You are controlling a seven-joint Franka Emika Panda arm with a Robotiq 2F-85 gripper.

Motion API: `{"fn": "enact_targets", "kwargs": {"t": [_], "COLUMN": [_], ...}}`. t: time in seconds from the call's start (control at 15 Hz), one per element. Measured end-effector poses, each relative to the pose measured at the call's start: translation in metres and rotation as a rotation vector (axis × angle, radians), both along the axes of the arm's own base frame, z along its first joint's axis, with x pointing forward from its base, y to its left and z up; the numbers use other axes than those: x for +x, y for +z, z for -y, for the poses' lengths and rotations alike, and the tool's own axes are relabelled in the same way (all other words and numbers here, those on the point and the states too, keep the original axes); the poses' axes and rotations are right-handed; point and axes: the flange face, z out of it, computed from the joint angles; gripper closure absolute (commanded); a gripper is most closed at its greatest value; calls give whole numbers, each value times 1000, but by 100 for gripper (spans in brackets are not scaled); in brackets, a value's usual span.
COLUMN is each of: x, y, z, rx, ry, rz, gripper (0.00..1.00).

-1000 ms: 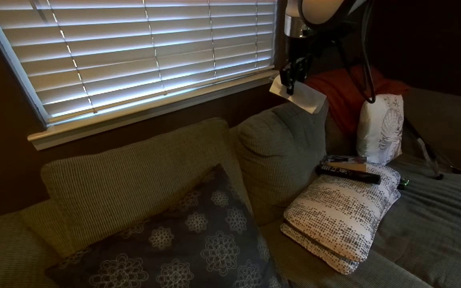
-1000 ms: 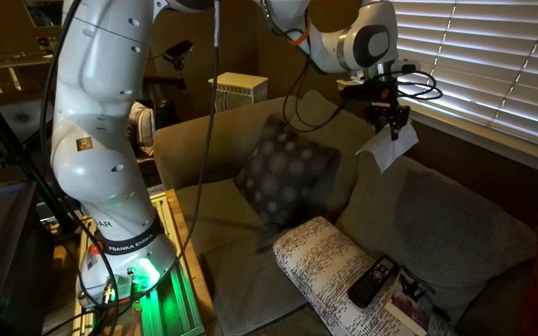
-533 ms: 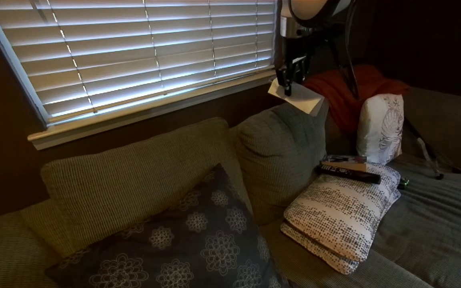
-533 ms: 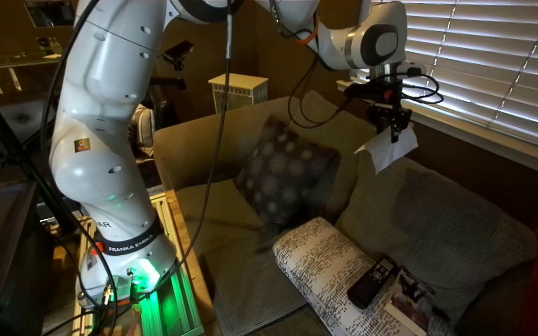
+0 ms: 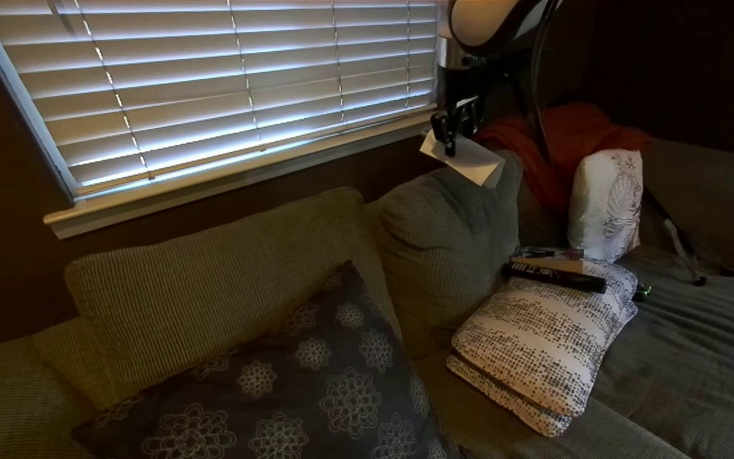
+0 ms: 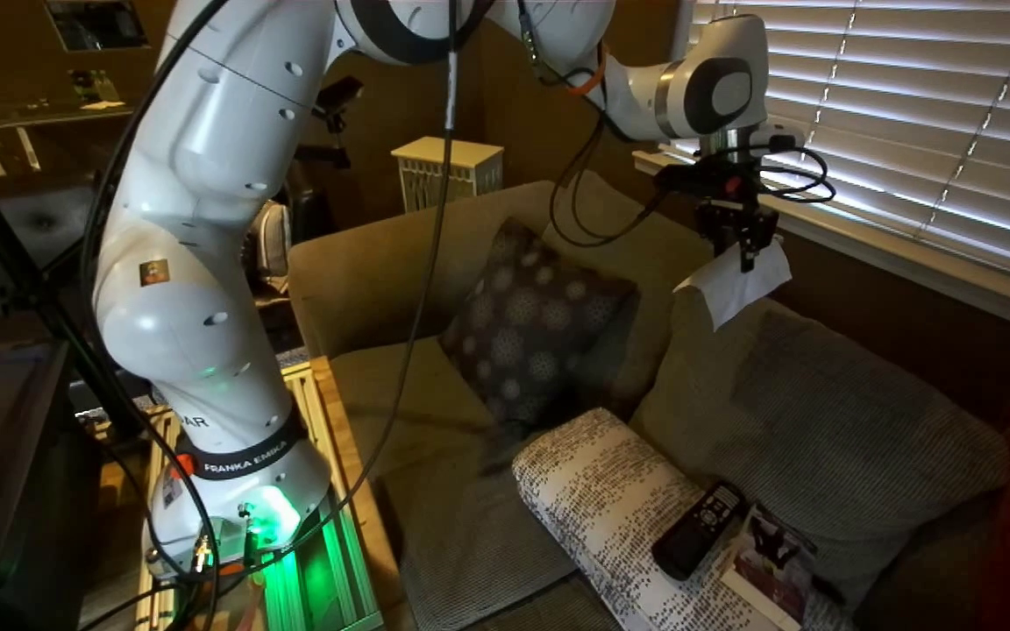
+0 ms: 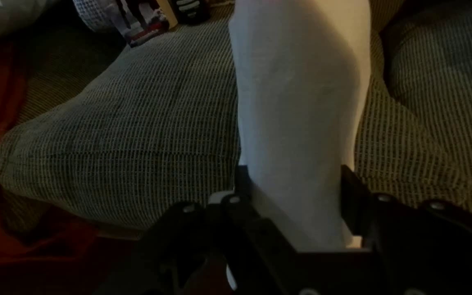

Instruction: Put the cloth on the remote and put the remote on top of the pillow

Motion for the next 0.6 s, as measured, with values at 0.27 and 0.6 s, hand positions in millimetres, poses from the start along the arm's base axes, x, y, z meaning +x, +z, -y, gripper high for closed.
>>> {"fn": "enact_targets", "kwargs": {"t": [0.27,0.6], "x": [23,52], "y": [-6,-20], "z": [-6,-13], "rx": [-7,-18], "ry": [10,19], "rz": [26,48], "gripper": [72,72]}}
